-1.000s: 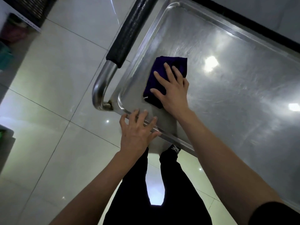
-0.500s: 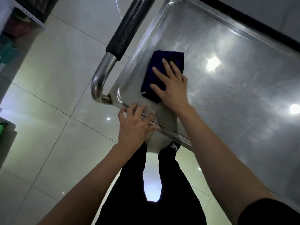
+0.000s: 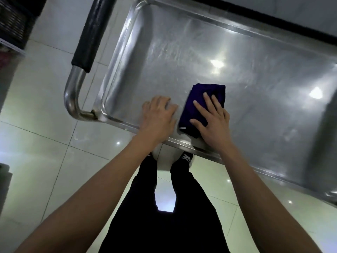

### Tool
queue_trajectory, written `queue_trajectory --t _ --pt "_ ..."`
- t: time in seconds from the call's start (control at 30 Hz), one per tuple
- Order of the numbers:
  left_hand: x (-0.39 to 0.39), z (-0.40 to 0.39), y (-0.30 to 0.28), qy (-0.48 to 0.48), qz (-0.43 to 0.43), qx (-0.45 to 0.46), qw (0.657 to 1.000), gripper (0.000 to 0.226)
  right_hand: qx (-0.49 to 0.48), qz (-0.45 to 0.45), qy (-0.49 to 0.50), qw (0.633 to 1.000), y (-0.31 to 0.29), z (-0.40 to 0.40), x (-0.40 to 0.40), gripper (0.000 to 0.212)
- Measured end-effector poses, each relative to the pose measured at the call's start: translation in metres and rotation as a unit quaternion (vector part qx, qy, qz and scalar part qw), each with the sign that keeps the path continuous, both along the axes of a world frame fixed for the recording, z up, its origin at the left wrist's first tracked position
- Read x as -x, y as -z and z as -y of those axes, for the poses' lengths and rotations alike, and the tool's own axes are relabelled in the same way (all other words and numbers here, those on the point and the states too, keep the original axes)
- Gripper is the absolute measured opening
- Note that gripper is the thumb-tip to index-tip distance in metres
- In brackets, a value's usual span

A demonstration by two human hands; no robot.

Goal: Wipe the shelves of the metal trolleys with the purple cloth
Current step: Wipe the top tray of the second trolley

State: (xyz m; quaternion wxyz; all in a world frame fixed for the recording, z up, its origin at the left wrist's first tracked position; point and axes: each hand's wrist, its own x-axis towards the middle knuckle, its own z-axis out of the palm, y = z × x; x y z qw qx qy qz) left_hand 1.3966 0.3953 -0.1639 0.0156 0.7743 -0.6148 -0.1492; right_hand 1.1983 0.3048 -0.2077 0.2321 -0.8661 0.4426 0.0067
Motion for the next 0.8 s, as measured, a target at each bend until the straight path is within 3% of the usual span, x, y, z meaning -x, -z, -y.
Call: queue_trajectory --t 0.2,0.4,0.8 --pt "0.029 0.045 0.005 0.027 0.006 -0.081 0.996 0.041 -0.026 -0.012 0.024 0.999 -0.004 0.005 0.072 0.062" --pt "0.046 0.045 0.007 0.037 0.028 -0.099 0.994 0.048 -0.058 -0.028 0.031 0.997 -0.014 -0.019 0.141 0.064" --pt "0.028 0.034 0.013 0.045 -0.005 -0.065 0.997 0.051 -0.058 -0.041 0.016 0.997 -0.018 -0.047 0.135 0.060"
